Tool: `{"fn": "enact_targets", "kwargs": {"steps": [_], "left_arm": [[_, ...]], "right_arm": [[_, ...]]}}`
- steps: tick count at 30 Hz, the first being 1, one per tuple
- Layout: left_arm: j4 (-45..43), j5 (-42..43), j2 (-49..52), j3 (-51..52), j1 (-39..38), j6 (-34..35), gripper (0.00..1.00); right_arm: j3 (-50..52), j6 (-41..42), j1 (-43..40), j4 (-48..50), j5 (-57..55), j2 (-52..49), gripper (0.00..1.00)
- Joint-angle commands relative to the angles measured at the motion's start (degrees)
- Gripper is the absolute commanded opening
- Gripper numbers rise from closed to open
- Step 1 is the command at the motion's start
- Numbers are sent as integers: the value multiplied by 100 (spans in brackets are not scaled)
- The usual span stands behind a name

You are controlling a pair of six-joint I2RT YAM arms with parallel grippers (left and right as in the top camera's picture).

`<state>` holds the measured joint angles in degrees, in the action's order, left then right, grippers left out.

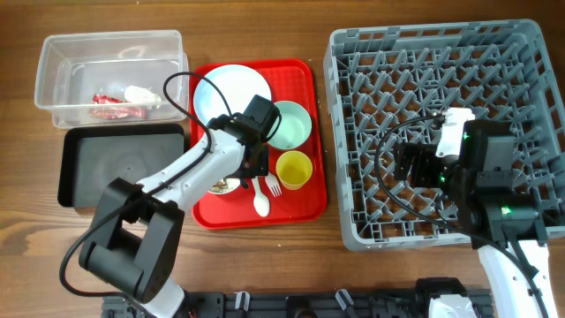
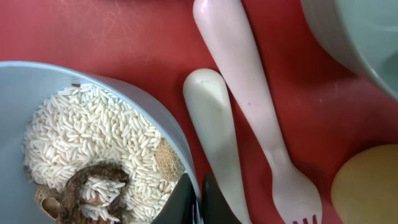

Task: Sort waste into correct bins and load items into the dishwasher rack
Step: 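Grasp the rim of the light-blue bowl with the left gripper, then tip the bowl over the black tray to dump the food scraps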

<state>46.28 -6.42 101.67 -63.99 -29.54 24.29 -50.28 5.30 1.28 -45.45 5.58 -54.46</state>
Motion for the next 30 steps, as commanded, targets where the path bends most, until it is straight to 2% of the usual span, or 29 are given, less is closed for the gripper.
{"fn": "enact_targets", "kwargs": {"steps": [1,3,6,9,11,13,18,24,30], "left_arm": [[118,-76,-391,-177,-20,-63,4],[376,-79,-752,-391,-17,-315,4],[531,-72,-1139,-463,144,-332,4],[675,262,-1596,-463,809,-612,4],[702,962,-1705,-463,1631,-931,4],[693,2009,-1648,-461,2599,-1434,4],[706,4151,-1224,-448,4264,-2474,4],[1047,6264,-271,-448,5598,-3532,4],[1325,7722,549,-448,6395,-3547,4]], "right_arm": [[-125,87,-17,-9,96,-20,100],[-125,87,-17,-7,96,-20,99],[-125,87,-17,-7,98,-20,100],[-125,87,-17,-7,98,-20,100],[-125,87,-17,-7,98,-20,100],[-125,87,-17,-7,98,-20,100],[-125,87,-17,-4,96,-20,100],[-125,85,-17,-7,96,-20,100],[-125,85,-17,-11,96,-20,100]]}}
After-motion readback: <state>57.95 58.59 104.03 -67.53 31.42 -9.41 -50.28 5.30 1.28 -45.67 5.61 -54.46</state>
